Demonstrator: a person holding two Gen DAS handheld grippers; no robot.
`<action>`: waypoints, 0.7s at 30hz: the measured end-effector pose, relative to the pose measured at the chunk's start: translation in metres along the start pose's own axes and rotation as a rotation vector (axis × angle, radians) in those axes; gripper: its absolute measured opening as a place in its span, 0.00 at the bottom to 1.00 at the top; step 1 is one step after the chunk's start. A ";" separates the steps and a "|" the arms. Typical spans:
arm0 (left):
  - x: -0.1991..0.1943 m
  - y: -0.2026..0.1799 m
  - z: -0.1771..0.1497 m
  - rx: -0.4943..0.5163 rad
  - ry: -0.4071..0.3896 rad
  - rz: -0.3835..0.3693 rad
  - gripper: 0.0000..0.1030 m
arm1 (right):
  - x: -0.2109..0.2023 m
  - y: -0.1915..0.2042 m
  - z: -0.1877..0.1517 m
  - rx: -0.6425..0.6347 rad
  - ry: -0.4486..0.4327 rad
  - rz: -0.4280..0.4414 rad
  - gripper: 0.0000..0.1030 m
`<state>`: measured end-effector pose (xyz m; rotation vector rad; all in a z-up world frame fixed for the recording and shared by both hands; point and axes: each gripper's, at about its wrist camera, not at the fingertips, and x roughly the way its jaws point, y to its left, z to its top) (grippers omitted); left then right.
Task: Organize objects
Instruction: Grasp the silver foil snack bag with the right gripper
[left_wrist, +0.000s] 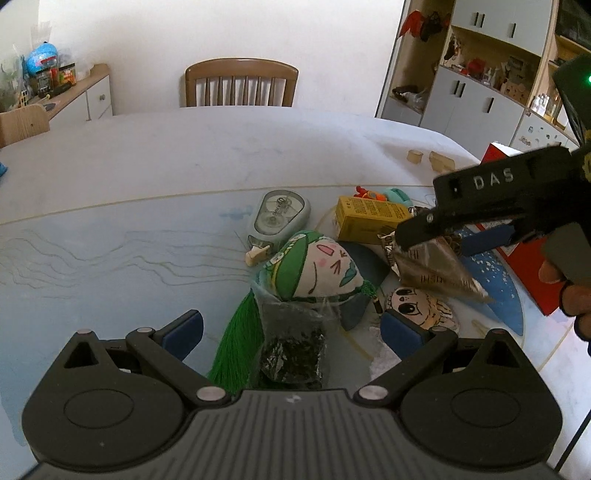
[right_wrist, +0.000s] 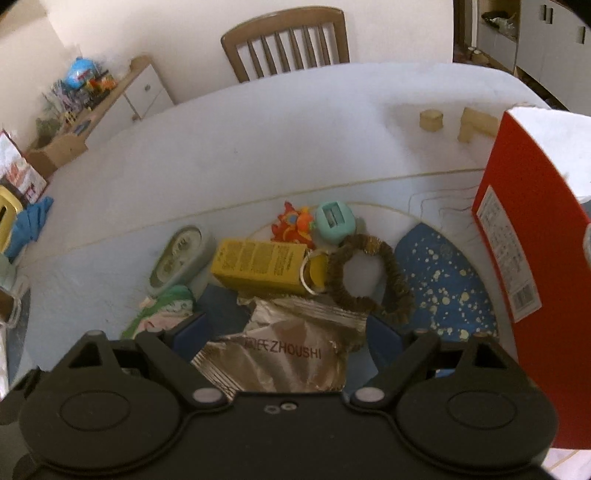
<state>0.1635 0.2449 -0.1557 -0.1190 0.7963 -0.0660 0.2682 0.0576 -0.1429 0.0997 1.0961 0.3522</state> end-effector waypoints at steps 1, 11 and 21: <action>0.000 0.000 0.000 -0.002 0.000 -0.001 0.99 | 0.001 0.000 -0.002 0.000 0.007 -0.002 0.88; -0.001 0.005 0.000 -0.043 0.019 -0.036 0.71 | 0.004 -0.010 -0.014 0.047 0.085 0.030 0.77; -0.003 0.000 0.001 -0.016 0.034 0.001 0.41 | -0.010 -0.015 -0.020 0.056 0.068 0.064 0.48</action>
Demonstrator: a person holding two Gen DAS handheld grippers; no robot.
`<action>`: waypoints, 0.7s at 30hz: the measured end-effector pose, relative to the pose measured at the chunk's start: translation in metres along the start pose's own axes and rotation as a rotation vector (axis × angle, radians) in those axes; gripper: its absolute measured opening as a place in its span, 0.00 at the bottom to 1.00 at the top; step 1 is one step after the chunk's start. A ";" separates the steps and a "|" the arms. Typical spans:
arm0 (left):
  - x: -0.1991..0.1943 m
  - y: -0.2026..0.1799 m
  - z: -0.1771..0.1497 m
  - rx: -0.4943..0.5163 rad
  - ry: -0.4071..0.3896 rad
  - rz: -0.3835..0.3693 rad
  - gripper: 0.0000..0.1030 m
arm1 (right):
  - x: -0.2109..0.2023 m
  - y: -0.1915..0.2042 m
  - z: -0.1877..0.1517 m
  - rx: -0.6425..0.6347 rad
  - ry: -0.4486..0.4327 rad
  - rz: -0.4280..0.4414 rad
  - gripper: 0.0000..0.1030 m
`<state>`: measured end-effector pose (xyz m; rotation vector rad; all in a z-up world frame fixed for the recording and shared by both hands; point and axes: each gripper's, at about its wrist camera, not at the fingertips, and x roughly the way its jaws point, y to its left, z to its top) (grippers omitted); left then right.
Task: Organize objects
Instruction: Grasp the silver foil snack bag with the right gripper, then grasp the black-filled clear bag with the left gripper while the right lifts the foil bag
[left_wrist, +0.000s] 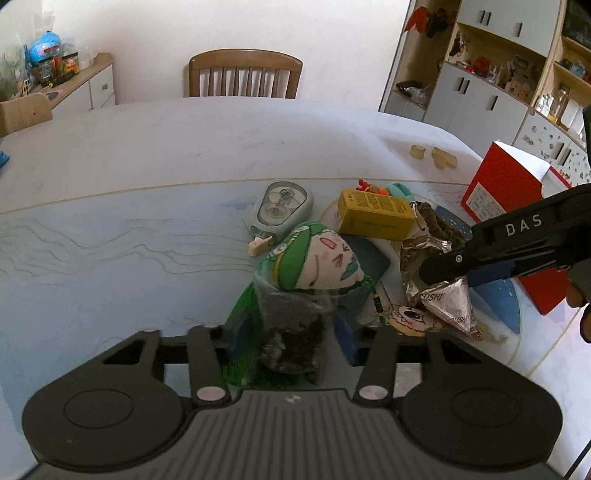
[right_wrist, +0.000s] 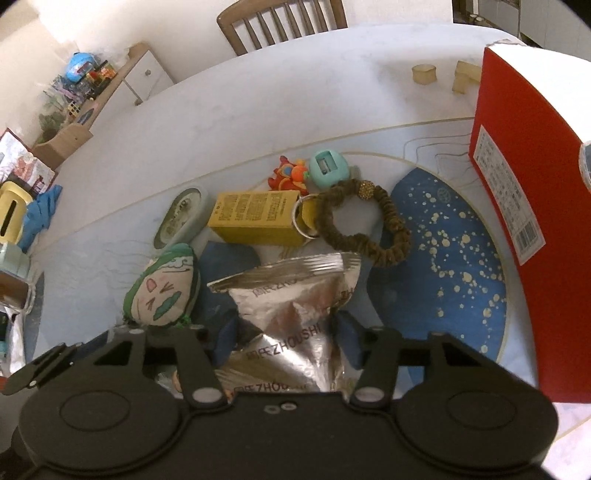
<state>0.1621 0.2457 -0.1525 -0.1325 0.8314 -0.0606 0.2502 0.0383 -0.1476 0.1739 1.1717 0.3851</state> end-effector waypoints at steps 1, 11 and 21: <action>0.000 -0.001 0.002 0.007 0.001 0.004 0.40 | 0.000 0.000 0.000 -0.005 -0.003 0.000 0.46; -0.022 -0.007 0.007 0.011 -0.015 0.010 0.33 | -0.026 0.000 -0.007 -0.040 -0.073 0.028 0.38; -0.061 -0.022 0.028 -0.022 -0.049 -0.027 0.33 | -0.077 -0.008 -0.008 -0.045 -0.134 0.047 0.38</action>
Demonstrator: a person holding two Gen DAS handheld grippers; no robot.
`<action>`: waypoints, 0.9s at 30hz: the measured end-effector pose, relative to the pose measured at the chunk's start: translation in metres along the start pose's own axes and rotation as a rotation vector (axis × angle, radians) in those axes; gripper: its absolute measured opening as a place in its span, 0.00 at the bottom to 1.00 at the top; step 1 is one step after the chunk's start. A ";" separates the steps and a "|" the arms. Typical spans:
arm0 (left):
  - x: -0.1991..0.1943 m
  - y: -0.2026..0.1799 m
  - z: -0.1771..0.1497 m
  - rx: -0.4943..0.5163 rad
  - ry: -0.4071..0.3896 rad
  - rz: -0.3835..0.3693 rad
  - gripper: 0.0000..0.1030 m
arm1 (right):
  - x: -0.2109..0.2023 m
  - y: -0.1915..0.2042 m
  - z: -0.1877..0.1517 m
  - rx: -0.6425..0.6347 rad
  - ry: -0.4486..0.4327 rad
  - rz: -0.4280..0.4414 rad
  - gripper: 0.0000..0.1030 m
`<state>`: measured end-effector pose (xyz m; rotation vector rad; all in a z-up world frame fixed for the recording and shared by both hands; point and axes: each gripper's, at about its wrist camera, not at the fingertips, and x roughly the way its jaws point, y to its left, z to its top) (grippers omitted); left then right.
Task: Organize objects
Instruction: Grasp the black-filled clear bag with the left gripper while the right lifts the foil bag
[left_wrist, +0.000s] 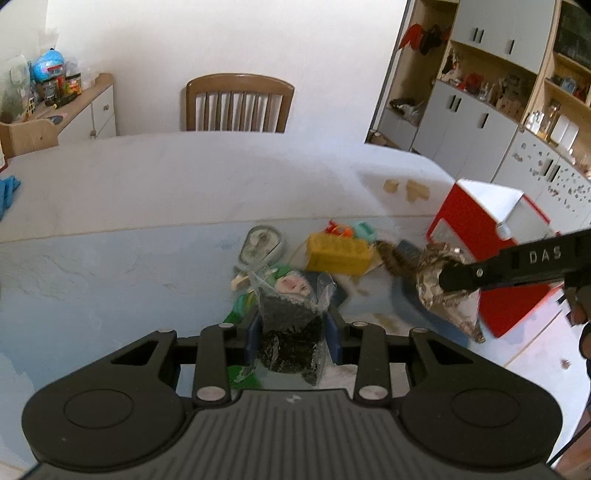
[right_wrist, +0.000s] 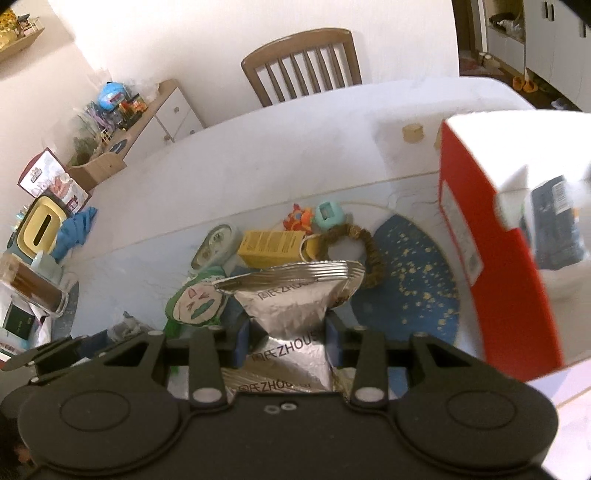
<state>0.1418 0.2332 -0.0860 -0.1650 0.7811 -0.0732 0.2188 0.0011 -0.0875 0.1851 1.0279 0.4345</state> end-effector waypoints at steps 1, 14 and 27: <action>-0.002 -0.003 0.003 -0.001 0.001 -0.007 0.33 | -0.005 -0.001 0.000 0.000 -0.002 0.004 0.38; -0.016 -0.075 0.035 0.048 -0.008 -0.095 0.34 | -0.074 -0.038 0.015 -0.030 -0.104 -0.026 0.38; 0.001 -0.170 0.057 0.132 -0.010 -0.124 0.34 | -0.129 -0.135 0.031 -0.008 -0.183 -0.131 0.38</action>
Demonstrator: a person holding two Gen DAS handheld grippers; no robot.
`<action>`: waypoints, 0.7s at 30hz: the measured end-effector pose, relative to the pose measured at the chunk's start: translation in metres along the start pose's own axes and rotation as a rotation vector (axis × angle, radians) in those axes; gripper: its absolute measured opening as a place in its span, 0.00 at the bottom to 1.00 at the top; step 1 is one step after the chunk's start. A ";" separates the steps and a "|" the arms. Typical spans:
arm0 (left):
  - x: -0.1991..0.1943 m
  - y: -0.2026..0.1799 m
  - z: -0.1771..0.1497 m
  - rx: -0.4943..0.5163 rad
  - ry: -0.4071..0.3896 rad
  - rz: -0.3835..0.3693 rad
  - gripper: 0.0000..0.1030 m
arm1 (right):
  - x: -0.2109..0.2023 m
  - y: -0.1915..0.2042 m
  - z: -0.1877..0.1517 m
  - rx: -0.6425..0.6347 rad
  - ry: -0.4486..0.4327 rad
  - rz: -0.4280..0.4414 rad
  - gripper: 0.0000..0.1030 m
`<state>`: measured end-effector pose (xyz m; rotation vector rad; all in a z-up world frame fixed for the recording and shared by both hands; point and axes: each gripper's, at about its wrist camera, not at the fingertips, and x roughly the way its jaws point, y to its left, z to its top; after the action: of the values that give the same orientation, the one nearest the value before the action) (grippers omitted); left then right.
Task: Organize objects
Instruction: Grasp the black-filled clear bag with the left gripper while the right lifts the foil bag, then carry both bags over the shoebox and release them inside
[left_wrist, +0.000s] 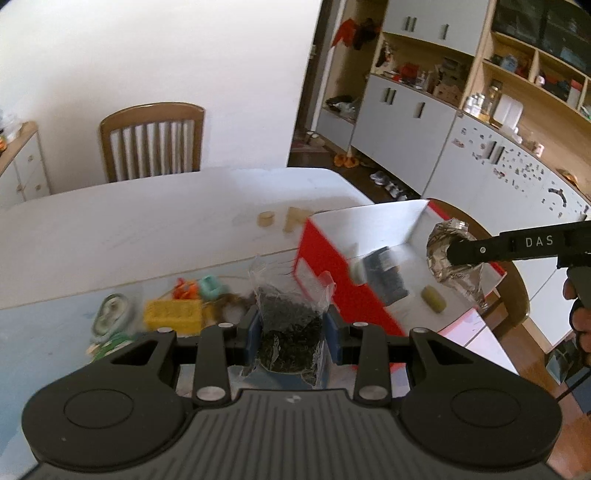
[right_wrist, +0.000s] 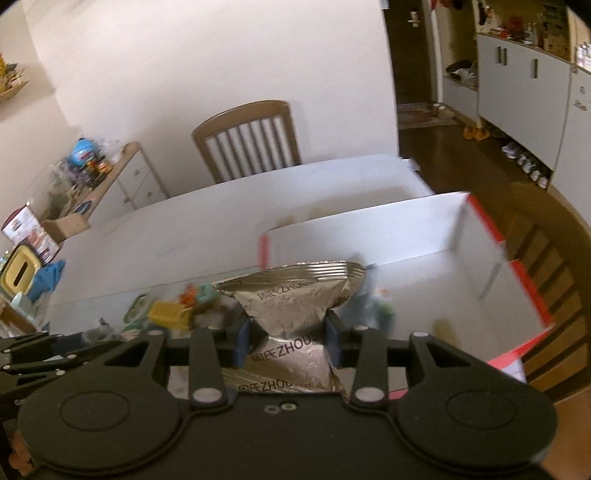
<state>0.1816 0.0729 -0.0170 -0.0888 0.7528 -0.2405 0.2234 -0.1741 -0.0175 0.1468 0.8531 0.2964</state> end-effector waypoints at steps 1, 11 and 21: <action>0.003 -0.007 0.003 0.007 0.000 -0.003 0.34 | -0.002 -0.009 0.002 0.000 -0.006 -0.010 0.38; 0.044 -0.070 0.028 0.097 0.044 -0.036 0.34 | -0.013 -0.079 0.022 0.030 -0.055 -0.047 0.38; 0.097 -0.121 0.036 0.151 0.138 -0.078 0.34 | 0.015 -0.108 0.034 0.000 -0.012 -0.030 0.38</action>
<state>0.2529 -0.0682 -0.0353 0.0420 0.8668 -0.3800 0.2800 -0.2719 -0.0327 0.1360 0.8424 0.2669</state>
